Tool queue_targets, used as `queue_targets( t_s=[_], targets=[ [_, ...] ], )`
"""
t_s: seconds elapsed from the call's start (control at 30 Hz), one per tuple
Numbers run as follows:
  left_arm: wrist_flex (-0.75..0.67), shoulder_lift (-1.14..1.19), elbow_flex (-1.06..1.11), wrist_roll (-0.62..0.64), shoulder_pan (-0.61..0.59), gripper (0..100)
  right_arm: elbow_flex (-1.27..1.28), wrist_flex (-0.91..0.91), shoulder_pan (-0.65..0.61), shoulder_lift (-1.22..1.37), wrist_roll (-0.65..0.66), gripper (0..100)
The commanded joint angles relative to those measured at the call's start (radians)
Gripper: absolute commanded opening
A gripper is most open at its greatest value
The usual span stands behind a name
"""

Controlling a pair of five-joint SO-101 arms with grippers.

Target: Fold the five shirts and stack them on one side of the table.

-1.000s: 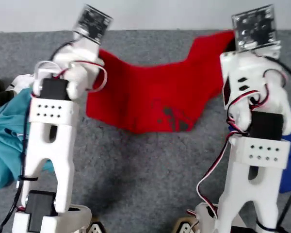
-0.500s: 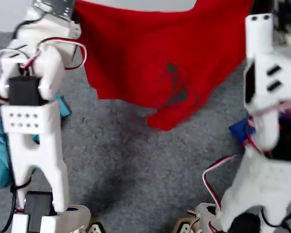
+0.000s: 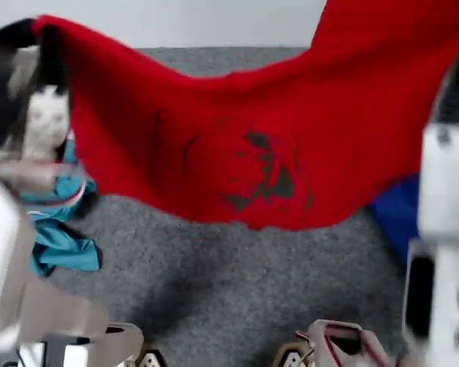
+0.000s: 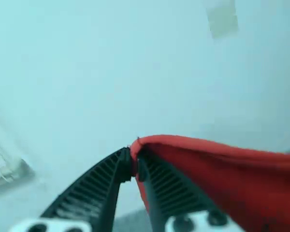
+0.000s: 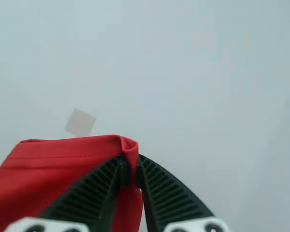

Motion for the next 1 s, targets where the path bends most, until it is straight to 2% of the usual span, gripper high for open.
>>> queue_targets(
  t_s=[0.0, 0.2, 0.43, 0.5, 0.63, 0.8, 0.97],
  targets=[
    [0.020, -0.017, -0.128, 0.011, 0.000, 1, -0.018, 0.004, 0.038, -0.041, -0.011, 1.0],
    [0.020, -0.005, -0.084, 0.009, 0.000, 1, 0.008, 0.012, 0.176, -0.028, -0.055, 1.0],
    [0.015, -0.005, 0.229, 0.008, -0.014, 1, 0.230, -0.025, 0.177, 0.111, -0.071, 1.0],
    [-0.029, -0.003, 0.361, 0.008, -0.035, 1, 0.295, -0.059, 0.177, 0.170, -0.068, 1.0],
    [-0.272, -0.005, 0.694, 0.008, -0.089, 1, 0.388, -0.134, 0.137, 0.298, -0.064, 1.0],
    [-0.755, -0.005, 1.153, 0.009, -0.109, 1, 0.425, -0.275, 0.068, 0.467, -0.064, 1.0],
    [-1.226, 0.048, 1.469, 0.005, -0.107, 1, 0.425, -0.418, 0.030, 0.634, -0.064, 1.0]
  ],
)
